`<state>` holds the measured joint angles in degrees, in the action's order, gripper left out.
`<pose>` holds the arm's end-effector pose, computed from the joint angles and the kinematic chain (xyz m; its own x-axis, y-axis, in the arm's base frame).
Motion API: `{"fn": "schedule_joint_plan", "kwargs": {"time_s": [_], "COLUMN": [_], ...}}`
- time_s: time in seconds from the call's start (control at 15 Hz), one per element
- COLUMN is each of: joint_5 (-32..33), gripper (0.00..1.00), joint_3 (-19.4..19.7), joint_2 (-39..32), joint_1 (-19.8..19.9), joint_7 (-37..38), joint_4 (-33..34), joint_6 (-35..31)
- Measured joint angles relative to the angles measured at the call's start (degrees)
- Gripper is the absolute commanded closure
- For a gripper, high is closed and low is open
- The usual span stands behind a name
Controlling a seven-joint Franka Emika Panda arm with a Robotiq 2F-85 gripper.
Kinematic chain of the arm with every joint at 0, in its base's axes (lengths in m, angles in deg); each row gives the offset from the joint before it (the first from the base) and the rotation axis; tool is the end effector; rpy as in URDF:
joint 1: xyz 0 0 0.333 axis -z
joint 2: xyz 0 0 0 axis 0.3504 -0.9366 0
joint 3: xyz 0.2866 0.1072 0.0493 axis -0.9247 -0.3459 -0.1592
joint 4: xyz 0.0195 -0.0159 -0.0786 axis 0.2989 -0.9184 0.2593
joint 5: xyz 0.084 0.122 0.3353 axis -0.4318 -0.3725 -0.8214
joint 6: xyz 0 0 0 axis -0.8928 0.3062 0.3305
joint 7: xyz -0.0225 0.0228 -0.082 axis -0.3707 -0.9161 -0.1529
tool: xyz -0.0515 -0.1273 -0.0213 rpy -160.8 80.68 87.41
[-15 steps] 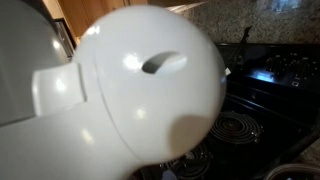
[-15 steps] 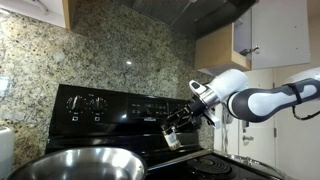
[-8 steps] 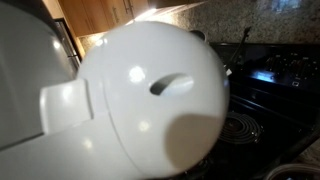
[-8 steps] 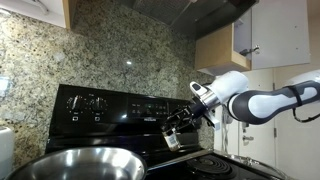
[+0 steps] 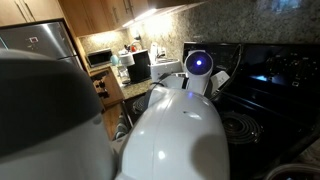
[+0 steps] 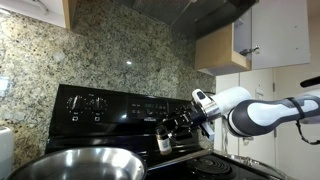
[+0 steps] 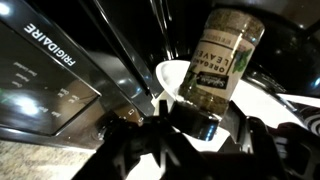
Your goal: Take the object from the top unit and put it on the stove
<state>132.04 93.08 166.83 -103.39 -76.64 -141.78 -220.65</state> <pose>0.7060 -0.0019 0.2273 -0.1439 0.7397 0.6574 0.7182 -0.3789 0.5836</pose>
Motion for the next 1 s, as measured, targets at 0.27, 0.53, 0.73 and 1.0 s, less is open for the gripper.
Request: {"fn": "schedule_joint_plan", "kwargs": {"time_s": [0.27,0.53,0.73,1.0], "joint_5": [-16.83,-19.26,-19.23,-19.23], "gripper": [0.68,0.68,0.68,0.43], "joint_3": [-0.18,0.65,3.35,6.92], "joint_2": [-0.34,-0.6,-1.72,-3.23], "joint_1": [-0.9,-2.48,-4.98,-8.92], "joint_7": [-12.91,-12.21,-10.07,-5.49], "joint_4": [-1.12,2.52,7.09,12.31], "joint_6": [-4.73,-4.78,-4.97,-4.79]}}
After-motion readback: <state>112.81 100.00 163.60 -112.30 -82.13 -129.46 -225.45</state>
